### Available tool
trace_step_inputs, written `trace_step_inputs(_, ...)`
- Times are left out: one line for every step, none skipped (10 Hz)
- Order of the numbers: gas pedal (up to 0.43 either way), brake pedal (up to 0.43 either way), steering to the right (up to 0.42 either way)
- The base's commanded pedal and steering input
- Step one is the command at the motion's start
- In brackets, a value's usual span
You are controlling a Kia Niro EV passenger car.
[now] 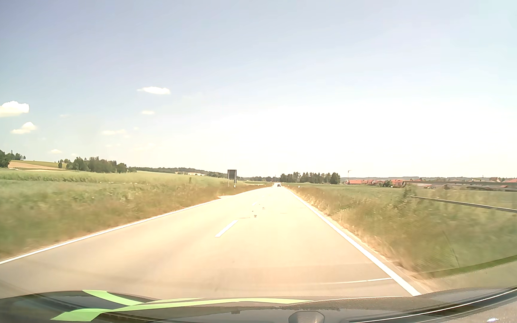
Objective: Follow the waypoints while adhering to traffic rules and regulations
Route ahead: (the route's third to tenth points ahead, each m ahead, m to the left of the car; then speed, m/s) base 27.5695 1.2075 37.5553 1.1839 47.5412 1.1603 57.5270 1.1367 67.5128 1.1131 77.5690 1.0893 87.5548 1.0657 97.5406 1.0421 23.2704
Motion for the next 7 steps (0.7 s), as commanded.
trace_step_inputs(0.240,0.000,-0.001)
trace_step_inputs(0.228,0.000,0.000)
trace_step_inputs(0.228,0.000,-0.001)
trace_step_inputs(0.228,0.000,0.000)
trace_step_inputs(0.228,0.000,-0.001)
trace_step_inputs(0.228,0.000,0.000)
trace_step_inputs(0.228,0.000,0.001)
